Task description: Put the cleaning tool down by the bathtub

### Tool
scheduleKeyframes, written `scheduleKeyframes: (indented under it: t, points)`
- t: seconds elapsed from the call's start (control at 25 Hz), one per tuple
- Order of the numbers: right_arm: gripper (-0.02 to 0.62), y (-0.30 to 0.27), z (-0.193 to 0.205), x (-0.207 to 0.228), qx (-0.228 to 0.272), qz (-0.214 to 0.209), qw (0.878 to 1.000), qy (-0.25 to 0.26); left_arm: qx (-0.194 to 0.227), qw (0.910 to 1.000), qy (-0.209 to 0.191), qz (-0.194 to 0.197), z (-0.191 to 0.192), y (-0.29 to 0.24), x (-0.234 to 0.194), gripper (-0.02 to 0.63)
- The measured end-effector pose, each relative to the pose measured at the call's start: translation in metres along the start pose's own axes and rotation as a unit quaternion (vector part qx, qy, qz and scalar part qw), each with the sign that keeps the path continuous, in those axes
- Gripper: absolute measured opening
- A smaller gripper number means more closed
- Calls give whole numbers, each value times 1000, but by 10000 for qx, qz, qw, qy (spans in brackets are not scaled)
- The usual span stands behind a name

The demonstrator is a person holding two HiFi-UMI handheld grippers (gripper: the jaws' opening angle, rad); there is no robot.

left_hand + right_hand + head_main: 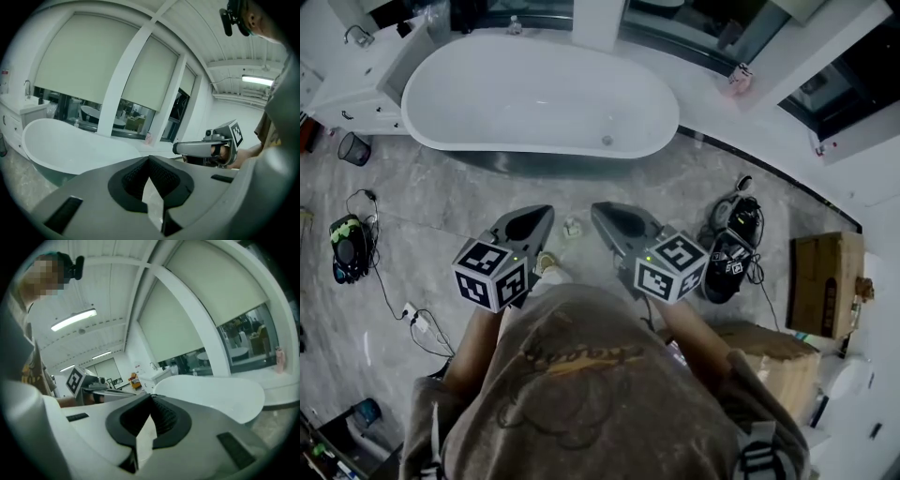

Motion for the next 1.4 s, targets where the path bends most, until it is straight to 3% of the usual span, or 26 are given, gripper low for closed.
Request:
scheduleKeyframes:
  t: [0.16, 0.24, 0.64, 0.92, 1.4]
  points:
    - [5, -4, -25, -35, 201, -407, 9933, 1062, 511, 9977, -380, 213, -23, 14, 6, 2]
    - [5, -6, -28, -43, 309, -575, 9890, 1329, 733, 9957, -497, 258, -29, 18, 8, 2]
    - [5, -5, -16, -44, 621, -685, 9877, 1265, 1306, 9903, -407, 249, -26, 20, 7, 2]
    - [5, -4, -21, -49, 838, -708, 9850, 1331, 1307, 9903, -416, 234, -15, 22, 6, 2]
    - [5, -1, -13, -47, 689, -819, 9866, 1233, 1154, 9930, -205, 140, 2, 24, 2, 0]
Point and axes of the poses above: the fingertips, and each gripper's own axes: y backward along the fingers, x to its right, z out of its underside, the point moved 3 cm from there along y, backward along the fingers, and after that the axes turned 15 degrees about -z, right-handed, at the moved point
